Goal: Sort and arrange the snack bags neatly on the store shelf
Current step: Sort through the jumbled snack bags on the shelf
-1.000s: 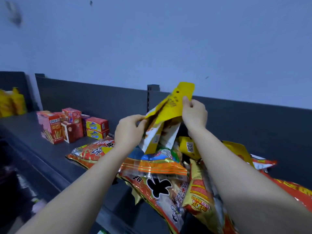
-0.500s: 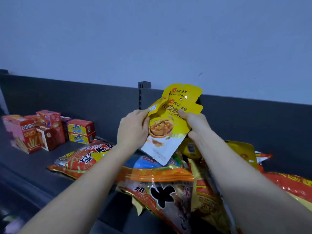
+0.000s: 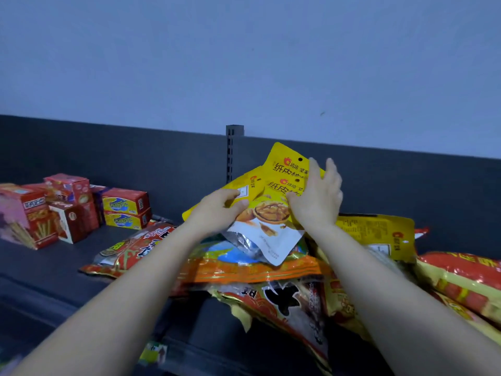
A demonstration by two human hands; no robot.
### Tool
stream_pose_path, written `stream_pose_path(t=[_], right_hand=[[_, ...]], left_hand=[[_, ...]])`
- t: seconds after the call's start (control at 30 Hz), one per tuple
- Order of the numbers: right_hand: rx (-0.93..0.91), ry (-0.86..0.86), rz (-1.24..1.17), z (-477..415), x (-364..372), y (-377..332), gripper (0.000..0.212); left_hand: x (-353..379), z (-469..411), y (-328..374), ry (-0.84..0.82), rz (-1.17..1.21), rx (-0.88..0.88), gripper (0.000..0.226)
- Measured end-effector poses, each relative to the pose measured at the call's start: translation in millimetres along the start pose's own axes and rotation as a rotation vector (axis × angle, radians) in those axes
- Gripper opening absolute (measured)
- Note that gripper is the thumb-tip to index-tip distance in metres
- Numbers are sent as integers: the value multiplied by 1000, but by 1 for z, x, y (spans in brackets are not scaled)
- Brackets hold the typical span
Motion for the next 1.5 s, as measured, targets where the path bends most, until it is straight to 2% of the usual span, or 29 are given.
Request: stream_pose_path(t=[0.07, 0.1, 0.23, 0.3, 0.37, 0.43, 0.5, 0.53, 0.6, 0.7, 0.77, 0.83, 0.9, 0.97, 1.1, 1.2, 1.37, 1.47, 1.5], right_hand=[[-179, -53, 171, 5, 2, -20, 45], [-250, -83, 254, 9, 5, -32, 37], [-469, -198, 534, 28, 26, -81, 38], [-573, -314, 458, 38, 41, -107, 38], [-627, -566, 303, 52, 63, -126, 40], [-686, -730, 376, 68, 86, -136, 40], [-710, -746, 536, 77, 103, -138, 36], [-712, -732, 578, 79, 108, -138, 35], [-706, -729, 568, 83, 115, -142, 35], [-694, -771, 510, 91, 125, -148, 38], [-727, -773, 548, 95, 135, -149, 44], [-736, -775, 584, 98, 142, -150, 50], [-732, -778, 598, 100, 146, -150, 56], [-729, -782, 588, 102, 147, -151, 58], [-709, -796, 534, 104, 145, -154, 59], [-673, -791, 462, 106, 146, -154, 52], [-597, -882, 416, 114, 146, -152, 48], [-494, -874, 240, 116, 143, -159, 45], [-422, -858, 126, 113, 142, -163, 51]], left_hand=[[-2, 2, -12, 23, 52, -39, 46], [-4, 4, -19, 27, 56, -58, 44], [-16, 12, -54, 38, 80, -108, 33], [-25, 18, -73, 41, 121, -114, 30], [-35, 24, -90, 31, 131, -122, 30], [-45, 31, -114, 56, 75, -179, 32], [-56, 40, -143, 106, -76, -324, 33], [-61, 48, -158, 94, -199, -430, 38], [-66, 64, -190, -35, -410, -637, 62], [-68, 81, -223, -121, -334, -805, 103], [-72, 83, -233, -121, -285, -840, 101], [-80, 82, -234, -70, -275, -821, 74], [-89, 83, -232, 54, -247, -774, 45], [-95, 87, -228, 172, -226, -722, 31], [-106, 90, -213, 453, -81, -558, 28], [-134, 89, -193, 661, -90, -438, 32], [-181, 104, -170, 915, -107, -349, 20], [-200, 113, -161, 1028, -8, -254, 21], [-204, 114, -157, 1051, 53, -206, 22]])
Point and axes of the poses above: each hand's wrist, its own z-axis away from the middle knuckle, its own x-axis out of the palm, y = z × x, the point moved 5 cm from there along -z, towards the middle knuckle, and after that the axes turned 3 degrees about x, right-handed, at the moved point
